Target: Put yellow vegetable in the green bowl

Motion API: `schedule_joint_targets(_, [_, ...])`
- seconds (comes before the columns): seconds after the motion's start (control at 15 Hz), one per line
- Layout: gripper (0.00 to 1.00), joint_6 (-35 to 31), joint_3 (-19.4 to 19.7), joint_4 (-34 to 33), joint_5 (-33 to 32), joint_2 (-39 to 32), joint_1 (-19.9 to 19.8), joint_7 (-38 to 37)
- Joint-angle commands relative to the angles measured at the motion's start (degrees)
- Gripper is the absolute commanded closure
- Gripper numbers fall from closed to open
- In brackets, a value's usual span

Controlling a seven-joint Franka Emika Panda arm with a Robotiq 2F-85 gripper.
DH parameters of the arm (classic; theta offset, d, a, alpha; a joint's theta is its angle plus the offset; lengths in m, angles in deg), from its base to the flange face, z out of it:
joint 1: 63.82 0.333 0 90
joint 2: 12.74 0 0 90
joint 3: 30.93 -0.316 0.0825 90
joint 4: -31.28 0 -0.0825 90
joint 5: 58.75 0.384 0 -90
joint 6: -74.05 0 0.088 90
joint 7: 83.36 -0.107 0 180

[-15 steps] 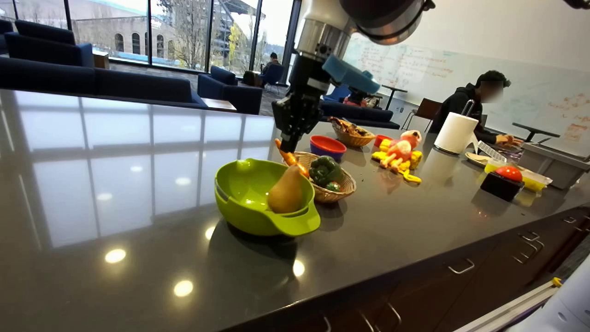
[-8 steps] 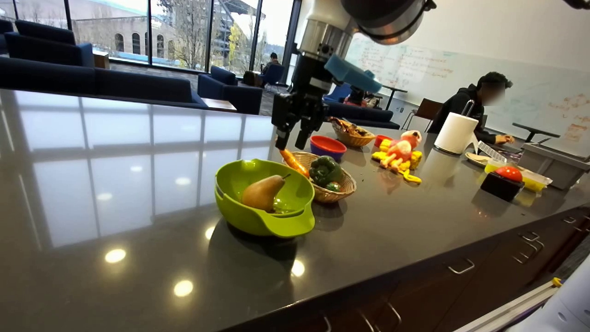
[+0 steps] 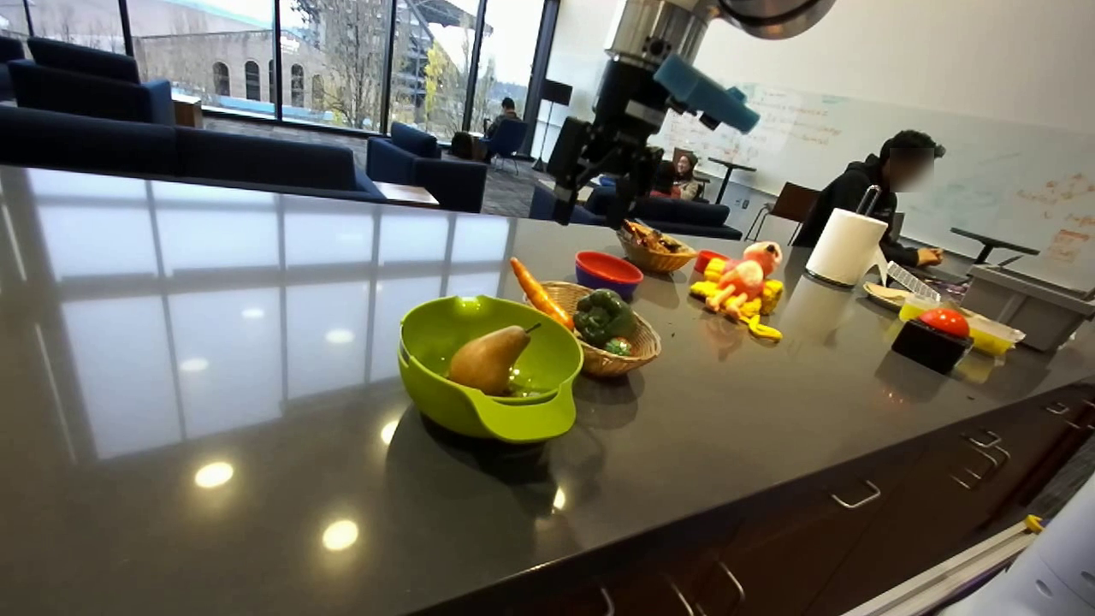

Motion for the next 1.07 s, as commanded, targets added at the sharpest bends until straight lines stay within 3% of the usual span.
schedule_joint_targets(0.0, [0.0, 0.85, 0.47, 5.27, 0.63, 7.34, -0.76, -1.15])
schedule_joint_targets(0.47, [0.0, 2.12, 1.57, 14.93, -0.7, 21.24, -3.32, -2.77])
schedule_joint_targets(0.93, [0.0, 7.82, 7.52, 24.15, -1.0, 37.15, -6.8, 1.49])
schedule_joint_targets(1.0, [0.0, 6.4, 5.33, 19.99, -0.1, 30.59, -6.45, -0.15])
